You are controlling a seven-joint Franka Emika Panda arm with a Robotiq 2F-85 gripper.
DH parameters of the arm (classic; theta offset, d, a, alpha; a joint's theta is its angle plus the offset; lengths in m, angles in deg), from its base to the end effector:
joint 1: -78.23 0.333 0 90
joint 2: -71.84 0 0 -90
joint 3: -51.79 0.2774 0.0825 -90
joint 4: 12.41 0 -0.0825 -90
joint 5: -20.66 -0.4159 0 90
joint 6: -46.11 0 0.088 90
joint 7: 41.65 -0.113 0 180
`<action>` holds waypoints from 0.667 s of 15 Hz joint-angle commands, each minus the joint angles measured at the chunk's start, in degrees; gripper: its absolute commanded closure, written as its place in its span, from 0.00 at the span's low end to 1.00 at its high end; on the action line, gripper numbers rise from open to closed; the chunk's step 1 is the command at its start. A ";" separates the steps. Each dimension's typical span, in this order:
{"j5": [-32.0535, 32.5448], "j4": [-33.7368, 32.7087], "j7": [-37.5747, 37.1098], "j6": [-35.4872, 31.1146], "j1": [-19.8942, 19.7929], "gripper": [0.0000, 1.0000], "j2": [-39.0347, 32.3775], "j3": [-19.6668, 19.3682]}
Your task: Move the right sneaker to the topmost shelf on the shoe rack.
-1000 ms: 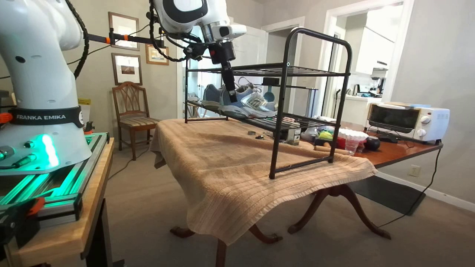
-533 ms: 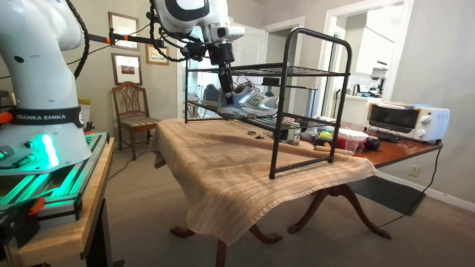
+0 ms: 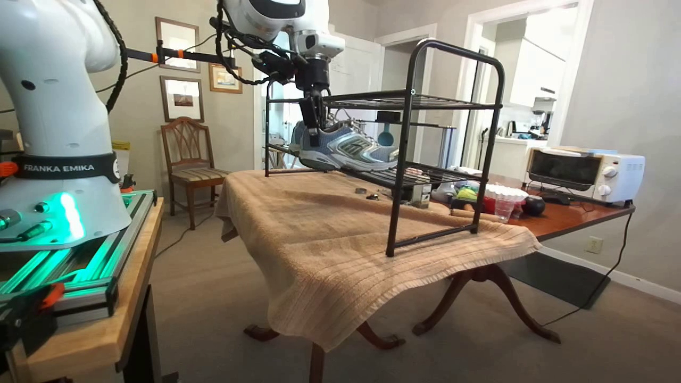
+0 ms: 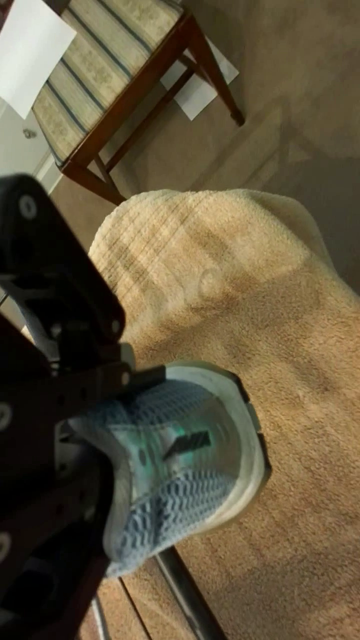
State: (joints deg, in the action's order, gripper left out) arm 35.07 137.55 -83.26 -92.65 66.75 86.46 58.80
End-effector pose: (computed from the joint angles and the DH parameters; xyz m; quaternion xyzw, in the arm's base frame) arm 0.4537 -0.0411 0.2763 0.9468 -0.3045 0.0577 0.0868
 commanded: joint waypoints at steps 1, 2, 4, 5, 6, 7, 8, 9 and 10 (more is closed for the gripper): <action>-0.07 -0.73 -4.47 5.44 2.48 0.97 3.53 0.59; -0.41 -0.77 -5.04 6.56 3.07 0.97 4.47 0.69; -1.16 -0.95 -4.95 9.29 4.22 0.97 6.60 0.65; -1.52 -1.37 -4.38 11.98 4.71 0.97 7.69 0.59; -1.66 -1.82 -4.27 14.42 5.05 0.97 8.51 0.64; -2.45 -2.56 -3.51 17.91 5.57 0.97 9.38 0.47; -3.01 -3.06 -2.78 20.54 6.03 0.97 10.16 0.28; -3.56 -3.66 -1.75 23.73 6.54 0.97 11.06 0.11; -4.43 -4.33 -0.20 26.96 7.11 0.97 11.94 -0.18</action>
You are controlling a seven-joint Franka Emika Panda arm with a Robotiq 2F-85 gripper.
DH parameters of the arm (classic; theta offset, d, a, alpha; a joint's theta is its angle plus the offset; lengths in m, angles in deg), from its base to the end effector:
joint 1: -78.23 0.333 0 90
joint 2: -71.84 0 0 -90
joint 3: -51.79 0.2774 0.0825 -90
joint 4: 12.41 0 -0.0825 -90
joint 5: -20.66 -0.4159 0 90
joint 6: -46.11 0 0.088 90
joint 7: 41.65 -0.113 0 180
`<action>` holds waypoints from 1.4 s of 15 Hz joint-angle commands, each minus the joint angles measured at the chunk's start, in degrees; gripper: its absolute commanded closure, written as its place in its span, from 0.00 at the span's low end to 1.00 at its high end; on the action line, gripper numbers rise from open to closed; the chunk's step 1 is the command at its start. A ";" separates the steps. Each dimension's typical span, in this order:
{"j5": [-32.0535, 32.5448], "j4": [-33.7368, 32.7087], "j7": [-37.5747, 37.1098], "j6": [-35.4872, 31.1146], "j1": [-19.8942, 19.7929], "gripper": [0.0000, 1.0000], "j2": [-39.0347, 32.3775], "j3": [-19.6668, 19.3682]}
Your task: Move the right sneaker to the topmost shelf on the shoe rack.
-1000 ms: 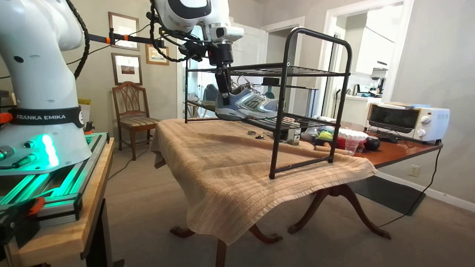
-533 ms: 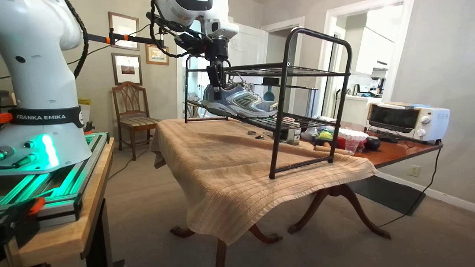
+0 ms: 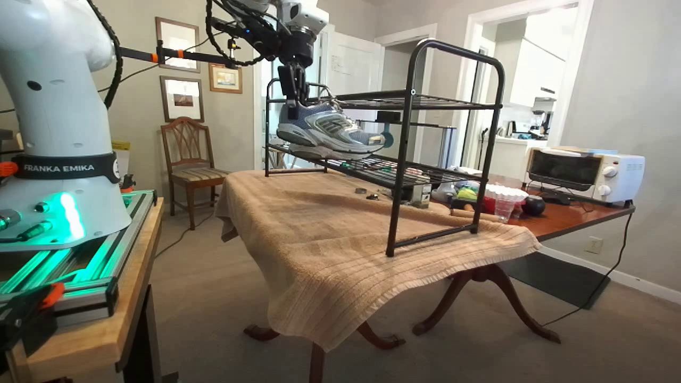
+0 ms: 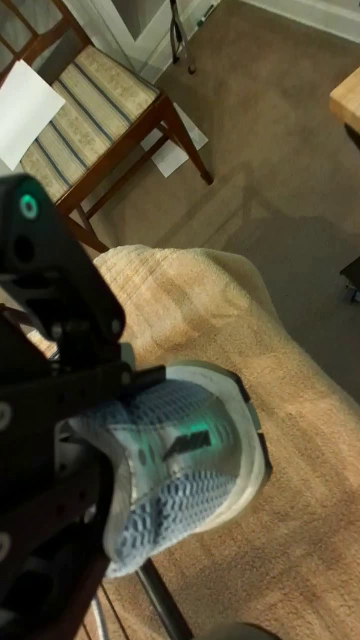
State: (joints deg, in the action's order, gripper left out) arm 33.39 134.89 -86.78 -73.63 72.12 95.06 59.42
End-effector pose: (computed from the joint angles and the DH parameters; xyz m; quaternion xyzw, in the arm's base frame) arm 0.4372 -0.0049 0.3367 0.9392 -0.3193 0.0094 0.1264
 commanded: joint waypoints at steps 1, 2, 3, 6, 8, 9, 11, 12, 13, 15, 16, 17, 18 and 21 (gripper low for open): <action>-3.48 -2.31 4.99 11.15 2.25 0.97 4.28 -1.05; -4.02 -2.94 6.53 13.77 2.59 0.97 5.03 -1.24; -4.82 -3.73 8.63 16.74 2.97 0.97 5.77 -1.55; -4.96 -5.15 11.96 21.84 3.08 0.97 8.46 -1.63; -5.38 -6.09 14.86 25.18 3.27 0.97 10.59 -1.83; -5.70 -6.55 16.27 26.84 3.29 0.97 11.61 -1.91; -6.83 -7.80 19.79 30.25 3.43 0.97 13.26 -2.32; -6.93 -8.22 20.93 31.41 3.42 0.97 14.08 -2.39; -7.24 -8.66 22.17 32.55 3.52 0.97 15.22 -2.58; -7.29 -8.92 24.59 34.08 3.83 0.97 18.06 -2.72; -7.20 -9.17 25.56 34.72 3.97 0.97 19.14 -2.72; -7.05 -9.37 26.17 35.06 4.03 0.97 20.21 -2.67; -6.94 -9.50 26.82 35.30 4.09 0.97 21.18 -2.66; -6.92 -10.36 27.68 34.74 3.85 0.97 23.22 -2.84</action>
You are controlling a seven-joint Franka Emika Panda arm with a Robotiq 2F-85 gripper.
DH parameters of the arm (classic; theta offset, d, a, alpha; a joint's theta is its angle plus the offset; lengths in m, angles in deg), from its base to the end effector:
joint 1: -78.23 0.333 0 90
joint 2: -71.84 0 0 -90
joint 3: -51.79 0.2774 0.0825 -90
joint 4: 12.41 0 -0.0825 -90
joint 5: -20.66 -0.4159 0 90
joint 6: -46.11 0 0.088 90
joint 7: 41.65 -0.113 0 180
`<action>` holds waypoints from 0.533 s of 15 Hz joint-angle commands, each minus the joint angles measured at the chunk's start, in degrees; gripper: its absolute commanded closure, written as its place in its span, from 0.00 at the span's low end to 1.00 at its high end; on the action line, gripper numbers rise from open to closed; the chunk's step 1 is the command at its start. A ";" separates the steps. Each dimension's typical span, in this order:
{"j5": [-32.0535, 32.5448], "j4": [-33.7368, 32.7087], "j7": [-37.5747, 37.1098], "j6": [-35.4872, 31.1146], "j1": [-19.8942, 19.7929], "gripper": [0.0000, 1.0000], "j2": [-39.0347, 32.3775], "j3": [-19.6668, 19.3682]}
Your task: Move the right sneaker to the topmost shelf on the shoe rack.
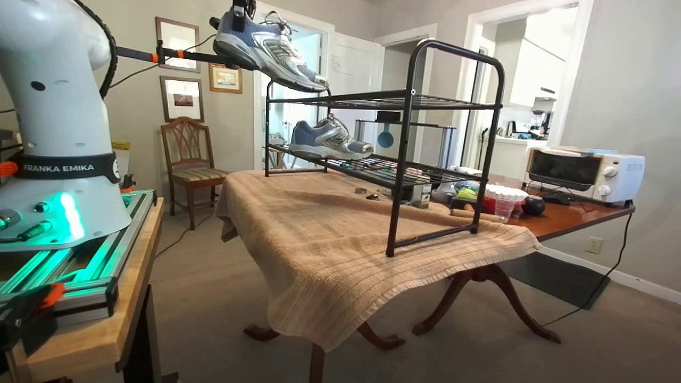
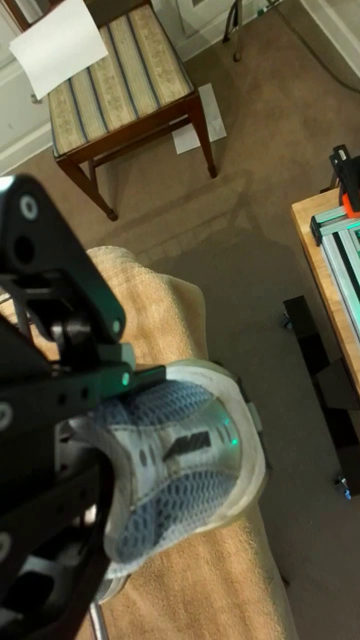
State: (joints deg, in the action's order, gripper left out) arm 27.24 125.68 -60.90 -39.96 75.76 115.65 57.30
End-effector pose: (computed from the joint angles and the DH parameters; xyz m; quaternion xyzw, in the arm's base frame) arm 0.3598 0.0082 0.5176 0.9810 -0.1553 -0.0551 0.1021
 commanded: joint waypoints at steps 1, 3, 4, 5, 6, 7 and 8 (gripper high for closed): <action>-0.58 -1.37 1.82 0.49 0.00 0.97 3.16 -0.73; -0.48 -2.32 1.88 -1.04 -0.47 0.97 3.07 -1.29; -0.39 -3.07 1.99 -2.23 -0.76 0.97 2.43 -1.81; -0.25 -3.45 1.82 -3.50 -1.10 0.97 1.91 -2.21; -0.09 -3.95 2.25 -5.39 -1.42 0.97 0.97 -3.01; -0.12 -4.24 2.65 -7.54 -1.68 0.97 0.26 -3.82; 0.17 -4.37 3.24 -10.94 -2.14 0.97 -0.74 -4.88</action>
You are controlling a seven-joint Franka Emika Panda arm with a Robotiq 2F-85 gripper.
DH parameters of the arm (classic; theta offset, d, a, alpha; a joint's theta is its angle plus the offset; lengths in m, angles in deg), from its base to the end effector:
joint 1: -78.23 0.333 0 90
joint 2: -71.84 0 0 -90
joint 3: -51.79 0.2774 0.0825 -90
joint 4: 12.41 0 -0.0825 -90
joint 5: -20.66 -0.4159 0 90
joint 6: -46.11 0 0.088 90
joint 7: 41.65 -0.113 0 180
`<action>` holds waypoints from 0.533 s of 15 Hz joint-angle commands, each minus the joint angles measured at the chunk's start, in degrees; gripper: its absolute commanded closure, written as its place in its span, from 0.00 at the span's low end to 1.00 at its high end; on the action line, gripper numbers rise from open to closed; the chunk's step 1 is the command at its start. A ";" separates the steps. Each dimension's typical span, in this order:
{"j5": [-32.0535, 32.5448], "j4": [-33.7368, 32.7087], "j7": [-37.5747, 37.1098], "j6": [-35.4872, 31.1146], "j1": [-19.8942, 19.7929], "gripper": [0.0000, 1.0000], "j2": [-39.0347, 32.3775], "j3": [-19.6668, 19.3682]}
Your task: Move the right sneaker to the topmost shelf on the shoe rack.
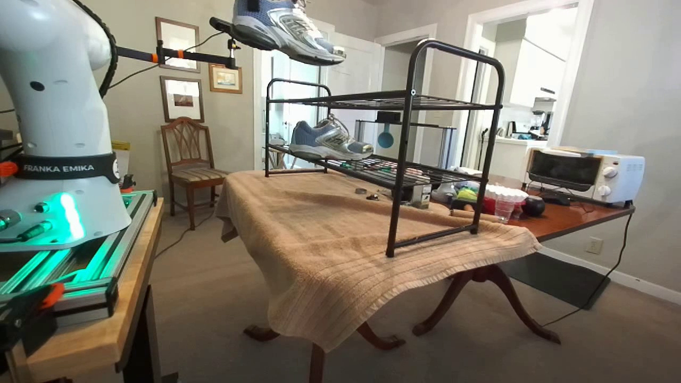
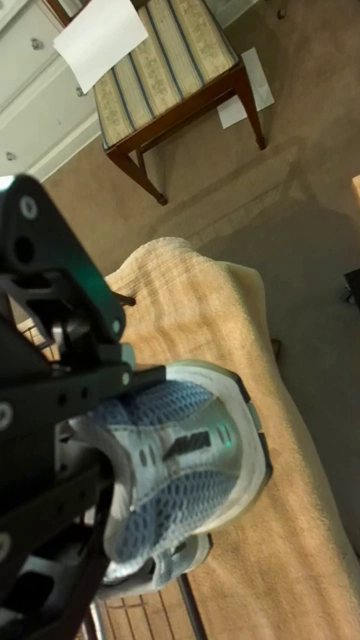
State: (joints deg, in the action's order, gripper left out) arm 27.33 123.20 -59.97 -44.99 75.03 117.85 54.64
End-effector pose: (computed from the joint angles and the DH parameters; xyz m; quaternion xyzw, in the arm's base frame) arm 0.3639 -0.0125 0.5606 0.9827 -0.1686 0.0239 0.0733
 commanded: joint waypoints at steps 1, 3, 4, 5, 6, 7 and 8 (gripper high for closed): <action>0.25 -2.00 2.84 -9.04 -1.85 0.97 -3.87 -3.07; 0.45 -3.11 4.02 -13.77 -3.00 0.97 -7.02 -4.72; 0.15 -3.50 4.86 -16.19 -3.31 0.97 -8.56 -5.67; 0.18 -4.03 5.55 -17.72 -3.75 0.97 -10.17 -6.21; 0.19 -4.53 6.13 -19.22 -4.13 0.97 -11.90 -6.66; 0.25 -5.17 6.95 -20.32 -4.32 0.97 -13.78 -7.09; 0.17 -6.02 7.72 -20.97 -4.46 0.97 -15.63 -7.43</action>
State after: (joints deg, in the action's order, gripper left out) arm 27.65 120.99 -54.64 -63.76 71.29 108.18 47.97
